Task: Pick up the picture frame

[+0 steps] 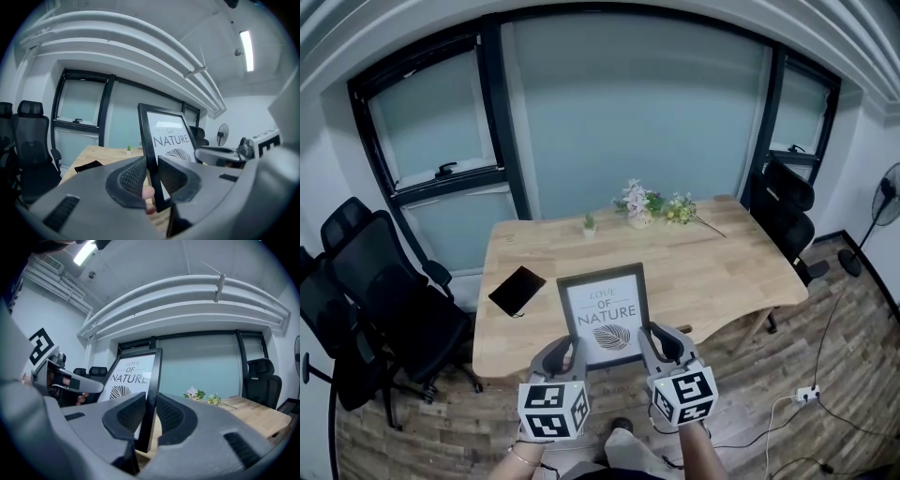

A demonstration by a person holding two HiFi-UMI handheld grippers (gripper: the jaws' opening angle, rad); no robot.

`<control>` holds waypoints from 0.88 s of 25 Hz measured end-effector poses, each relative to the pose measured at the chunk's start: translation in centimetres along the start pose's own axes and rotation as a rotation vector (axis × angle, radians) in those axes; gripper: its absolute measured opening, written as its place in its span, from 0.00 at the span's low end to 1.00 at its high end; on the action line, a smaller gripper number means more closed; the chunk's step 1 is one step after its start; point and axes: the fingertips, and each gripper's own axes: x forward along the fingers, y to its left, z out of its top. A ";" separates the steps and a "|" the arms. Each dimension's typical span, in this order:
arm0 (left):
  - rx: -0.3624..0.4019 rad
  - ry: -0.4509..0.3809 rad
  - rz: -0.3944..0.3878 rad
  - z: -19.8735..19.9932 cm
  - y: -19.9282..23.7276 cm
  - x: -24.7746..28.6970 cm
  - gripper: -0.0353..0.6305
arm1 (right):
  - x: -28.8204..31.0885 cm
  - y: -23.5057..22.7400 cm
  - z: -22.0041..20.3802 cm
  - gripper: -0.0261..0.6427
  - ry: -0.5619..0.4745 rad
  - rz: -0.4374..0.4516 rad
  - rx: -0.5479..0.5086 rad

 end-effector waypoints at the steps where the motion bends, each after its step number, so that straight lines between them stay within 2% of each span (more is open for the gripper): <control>1: -0.001 0.000 -0.001 -0.1 0.0 -0.3 0.16 | -0.2 0.2 0.1 0.14 0.000 -0.001 -0.004; 22: -0.001 0.002 -0.048 -1.5 0.3 -4.8 0.16 | -3.4 3.9 -0.4 0.14 0.020 -0.029 -0.032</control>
